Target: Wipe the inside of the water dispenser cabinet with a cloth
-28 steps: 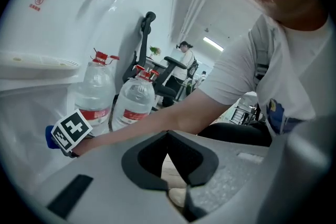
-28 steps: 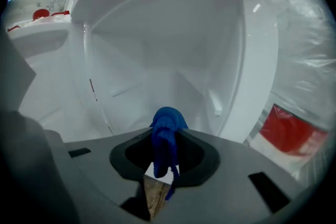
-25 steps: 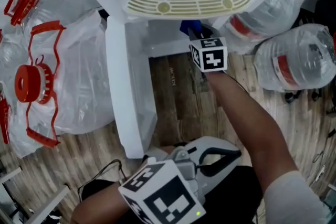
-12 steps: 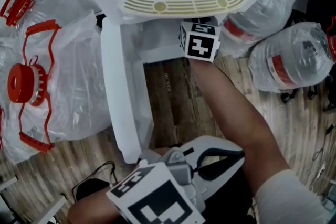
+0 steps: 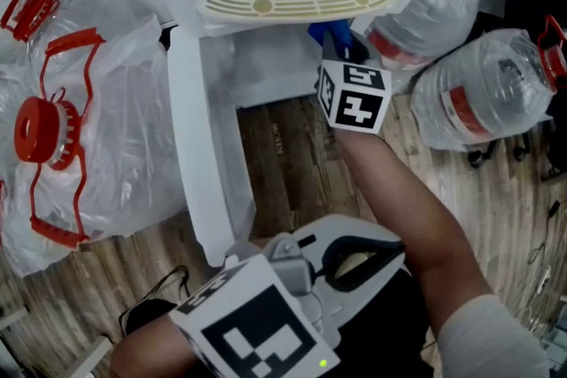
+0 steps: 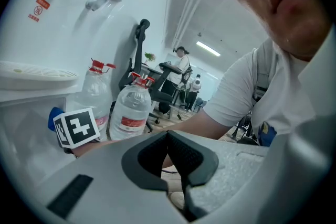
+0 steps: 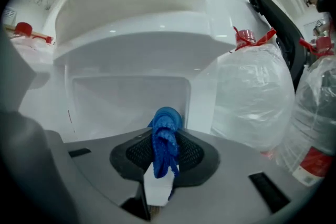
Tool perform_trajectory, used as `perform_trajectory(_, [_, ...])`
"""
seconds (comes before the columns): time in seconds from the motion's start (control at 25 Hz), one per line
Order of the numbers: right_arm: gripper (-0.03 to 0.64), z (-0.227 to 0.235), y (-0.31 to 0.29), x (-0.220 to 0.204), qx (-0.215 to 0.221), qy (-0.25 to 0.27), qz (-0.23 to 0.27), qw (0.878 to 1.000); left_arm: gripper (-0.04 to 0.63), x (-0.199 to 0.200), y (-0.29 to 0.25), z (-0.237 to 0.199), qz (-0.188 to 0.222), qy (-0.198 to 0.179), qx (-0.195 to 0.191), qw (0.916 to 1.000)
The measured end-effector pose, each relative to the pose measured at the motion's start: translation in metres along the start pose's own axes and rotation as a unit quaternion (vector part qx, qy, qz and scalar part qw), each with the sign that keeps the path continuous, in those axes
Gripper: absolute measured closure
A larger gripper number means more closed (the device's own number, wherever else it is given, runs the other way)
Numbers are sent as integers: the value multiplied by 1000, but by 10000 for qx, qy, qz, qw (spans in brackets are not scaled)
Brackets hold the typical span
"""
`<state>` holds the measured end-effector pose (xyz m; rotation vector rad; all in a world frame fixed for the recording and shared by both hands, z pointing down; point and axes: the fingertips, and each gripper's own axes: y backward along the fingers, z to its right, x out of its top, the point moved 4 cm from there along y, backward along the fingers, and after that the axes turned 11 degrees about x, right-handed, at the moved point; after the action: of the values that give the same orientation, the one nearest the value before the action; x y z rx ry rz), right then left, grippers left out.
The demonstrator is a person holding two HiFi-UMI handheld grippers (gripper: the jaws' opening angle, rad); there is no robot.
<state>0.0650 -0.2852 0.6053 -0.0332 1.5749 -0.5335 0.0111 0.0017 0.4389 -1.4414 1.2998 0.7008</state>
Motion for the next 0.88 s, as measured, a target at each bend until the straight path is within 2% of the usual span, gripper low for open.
perform_trajectory(0.28, [532,-12,-17,-9,222,-37,-211,9995,592,0,-6,-4,-172,48,55,9998])
perform_trajectory(0.4, [532,-16,-33,-15,289,-124,-347,9989,594,-1,-12,-8,-281,178,60,9994])
perform_trajectory(0.52, [532,-16,-47,-20,263,-159,-458,9985,592,-6,-23,-12,-431,597,-16,9973])
perform_trajectory(0.68, [531,-19,-58,-28,264,-147,-605,9977,592,-17,-37,-24,-690,1220,-1,9901])
perform_trajectory(0.88, [532,-16,-73,-24,82,-496,-430,9978,594,-25,-46,-36,-1035,1936,-319,9751])
